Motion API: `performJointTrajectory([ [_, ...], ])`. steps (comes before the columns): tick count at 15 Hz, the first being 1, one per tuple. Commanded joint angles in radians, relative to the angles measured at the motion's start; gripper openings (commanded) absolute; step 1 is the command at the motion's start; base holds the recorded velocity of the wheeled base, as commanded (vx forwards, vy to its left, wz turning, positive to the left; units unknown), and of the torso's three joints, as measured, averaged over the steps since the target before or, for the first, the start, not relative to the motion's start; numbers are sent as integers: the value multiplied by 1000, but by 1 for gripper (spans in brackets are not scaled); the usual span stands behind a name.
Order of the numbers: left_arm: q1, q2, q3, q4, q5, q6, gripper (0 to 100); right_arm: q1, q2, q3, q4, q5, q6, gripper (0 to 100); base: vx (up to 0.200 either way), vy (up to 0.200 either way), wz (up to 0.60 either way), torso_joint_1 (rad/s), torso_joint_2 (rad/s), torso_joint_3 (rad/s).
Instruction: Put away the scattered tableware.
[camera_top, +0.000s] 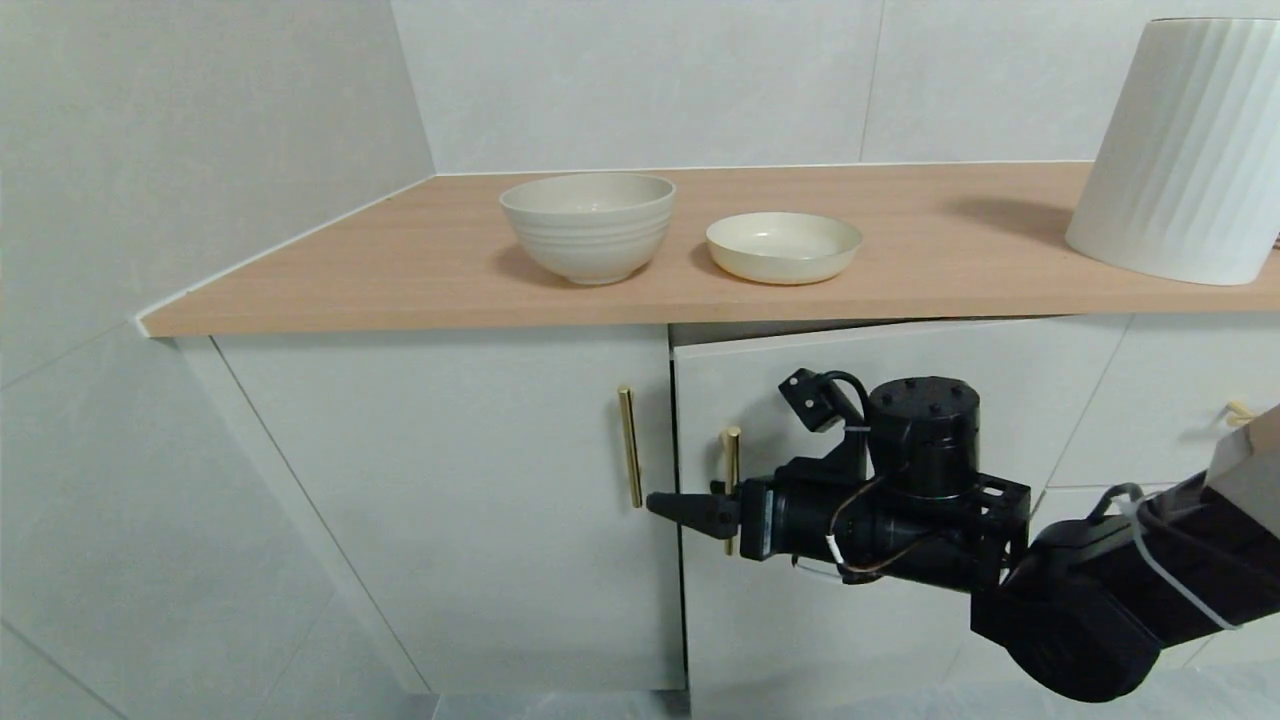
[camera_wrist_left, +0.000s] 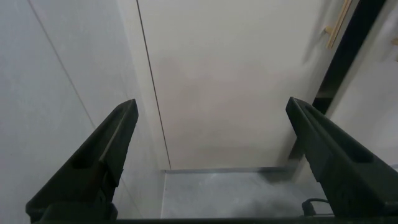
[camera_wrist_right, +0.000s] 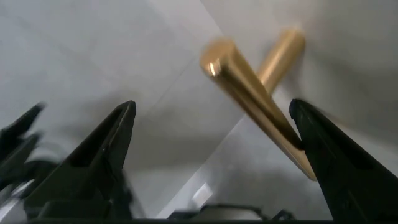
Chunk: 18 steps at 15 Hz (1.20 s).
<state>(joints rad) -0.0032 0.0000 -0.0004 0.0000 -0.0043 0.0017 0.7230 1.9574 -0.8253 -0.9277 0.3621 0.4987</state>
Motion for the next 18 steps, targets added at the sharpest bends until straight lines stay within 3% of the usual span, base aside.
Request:
performJointTrajectory([
  [1,0,0,0,0,0,0,100,-4,-80,37,9,44,0,100,0,0,0,0,0,0],
  [4,0,0,0,0,0,0,100,-10,-138,78,10,107,0,100,0,0,0,0,0,0],
  [12,0,0,-4,-15,1,1,100,-13,-175,81,95,115,-2,100,0,0,0,0,0,0],
  [14,-1,11,-81,-3,-20,-2,100,-10,-173,83,95,115,-2,100,0,0,0,0,0,0],
  [15,-4,26,-104,21,-37,0,100,-10,-173,83,95,115,-2,100,0,0,0,0,0,0],
  [16,-9,83,-164,67,-97,3,100,-10,-175,83,95,123,-2,100,0,0,0,0,0,0],
  [17,-9,245,-283,91,-214,3,100,-10,-183,89,95,155,-2,100,0,0,0,0,0,0],
  [18,-9,362,-369,91,-269,1,100,-10,-187,94,95,167,0,100,0,0,0,0,0,0],
])
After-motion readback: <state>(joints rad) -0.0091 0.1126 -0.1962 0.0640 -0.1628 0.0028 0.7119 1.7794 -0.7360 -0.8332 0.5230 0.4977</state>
